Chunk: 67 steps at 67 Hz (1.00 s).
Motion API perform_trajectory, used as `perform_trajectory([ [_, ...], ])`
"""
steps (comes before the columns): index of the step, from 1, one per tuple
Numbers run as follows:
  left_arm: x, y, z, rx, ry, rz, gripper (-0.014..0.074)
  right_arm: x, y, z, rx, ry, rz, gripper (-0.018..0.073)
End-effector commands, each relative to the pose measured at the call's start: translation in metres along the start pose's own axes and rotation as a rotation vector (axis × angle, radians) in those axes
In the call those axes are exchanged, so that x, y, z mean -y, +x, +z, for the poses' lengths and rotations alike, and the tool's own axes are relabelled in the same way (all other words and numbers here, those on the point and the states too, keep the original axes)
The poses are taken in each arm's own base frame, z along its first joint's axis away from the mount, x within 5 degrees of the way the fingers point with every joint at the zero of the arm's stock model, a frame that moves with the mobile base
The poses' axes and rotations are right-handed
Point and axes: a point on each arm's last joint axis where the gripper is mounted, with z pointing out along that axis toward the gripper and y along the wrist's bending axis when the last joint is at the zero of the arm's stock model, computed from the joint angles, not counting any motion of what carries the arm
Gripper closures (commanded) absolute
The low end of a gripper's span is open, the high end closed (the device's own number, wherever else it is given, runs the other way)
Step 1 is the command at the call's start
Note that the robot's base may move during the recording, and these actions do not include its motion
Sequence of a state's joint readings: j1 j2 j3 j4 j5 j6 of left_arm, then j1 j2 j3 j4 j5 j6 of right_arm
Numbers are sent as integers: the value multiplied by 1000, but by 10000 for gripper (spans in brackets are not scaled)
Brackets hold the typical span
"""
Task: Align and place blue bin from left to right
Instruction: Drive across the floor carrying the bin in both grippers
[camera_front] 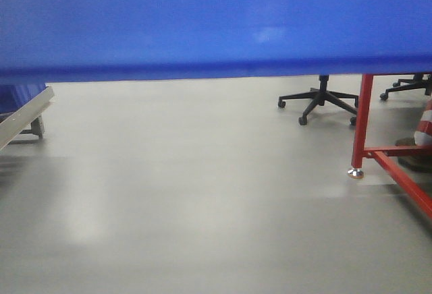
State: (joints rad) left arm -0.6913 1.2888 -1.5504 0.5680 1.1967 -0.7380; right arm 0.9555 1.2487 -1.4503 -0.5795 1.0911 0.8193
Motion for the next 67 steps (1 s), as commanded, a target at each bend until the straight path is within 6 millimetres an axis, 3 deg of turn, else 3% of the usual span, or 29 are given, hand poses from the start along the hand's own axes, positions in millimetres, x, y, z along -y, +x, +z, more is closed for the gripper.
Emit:
perform_trajectory([
  [1, 6, -8, -9, 85, 87, -7, 707, -5, -11, -9, 113, -82, -13, 638],
  [67, 6, -9, -9, 100, 94, -4, 707, -11, -17, -10, 176, -149, -14, 638],
])
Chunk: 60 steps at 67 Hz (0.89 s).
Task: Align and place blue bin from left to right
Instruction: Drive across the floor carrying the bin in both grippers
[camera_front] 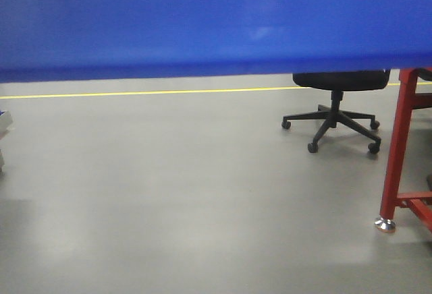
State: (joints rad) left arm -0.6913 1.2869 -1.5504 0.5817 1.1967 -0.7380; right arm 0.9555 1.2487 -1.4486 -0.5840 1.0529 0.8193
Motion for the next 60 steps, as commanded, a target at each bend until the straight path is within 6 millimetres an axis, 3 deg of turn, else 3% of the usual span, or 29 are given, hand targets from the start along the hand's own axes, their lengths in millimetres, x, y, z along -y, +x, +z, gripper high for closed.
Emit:
perform_trajectory([
  [1, 8, -8, -8, 92, 104, -9, 707, -9, -15, -10, 150, -127, -11, 638],
  [60, 8, -11, -9, 124, 110, -2, 707, -10, -16, -10, 164, -141, -11, 638],
])
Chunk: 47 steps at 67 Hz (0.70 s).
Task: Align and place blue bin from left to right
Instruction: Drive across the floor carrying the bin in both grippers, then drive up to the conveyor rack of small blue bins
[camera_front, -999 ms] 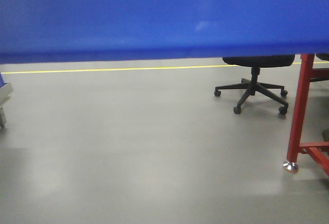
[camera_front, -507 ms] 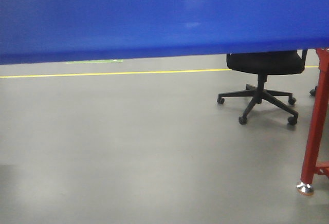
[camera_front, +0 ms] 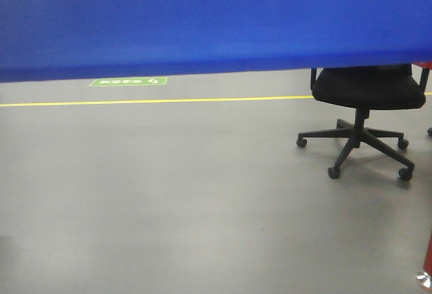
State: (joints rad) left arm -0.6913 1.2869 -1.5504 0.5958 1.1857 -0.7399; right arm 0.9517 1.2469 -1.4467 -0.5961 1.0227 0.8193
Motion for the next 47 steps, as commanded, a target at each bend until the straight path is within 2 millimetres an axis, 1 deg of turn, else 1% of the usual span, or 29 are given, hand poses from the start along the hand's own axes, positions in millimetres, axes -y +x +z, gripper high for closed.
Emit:
perform_trajectory([
  [1, 8, -10, -8, 108, 112, -6, 707, -10, -14, -10, 136, -129, -6, 638],
  [47, 8, -10, -8, 110, 109, -4, 707, -10, -14, -10, 136, -129, -6, 638],
])
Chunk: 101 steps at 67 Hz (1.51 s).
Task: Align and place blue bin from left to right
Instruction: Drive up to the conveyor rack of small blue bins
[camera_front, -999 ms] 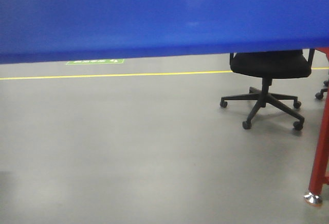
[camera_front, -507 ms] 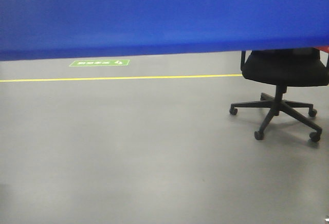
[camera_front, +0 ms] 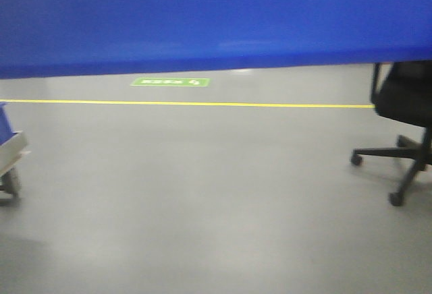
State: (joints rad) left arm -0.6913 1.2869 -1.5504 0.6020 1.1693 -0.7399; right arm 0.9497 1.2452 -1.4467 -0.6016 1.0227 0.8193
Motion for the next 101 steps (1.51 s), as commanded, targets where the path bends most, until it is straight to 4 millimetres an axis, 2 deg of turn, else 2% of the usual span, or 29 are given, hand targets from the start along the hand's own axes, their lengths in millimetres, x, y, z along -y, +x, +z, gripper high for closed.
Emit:
perform_trajectory([
  [1, 8, -9, -8, 94, 102, -7, 707, -11, -14, -9, 131, -134, -5, 638],
  [101, 8, -9, -8, 94, 102, -7, 707, -11, -14, -9, 135, -138, -5, 638],
])
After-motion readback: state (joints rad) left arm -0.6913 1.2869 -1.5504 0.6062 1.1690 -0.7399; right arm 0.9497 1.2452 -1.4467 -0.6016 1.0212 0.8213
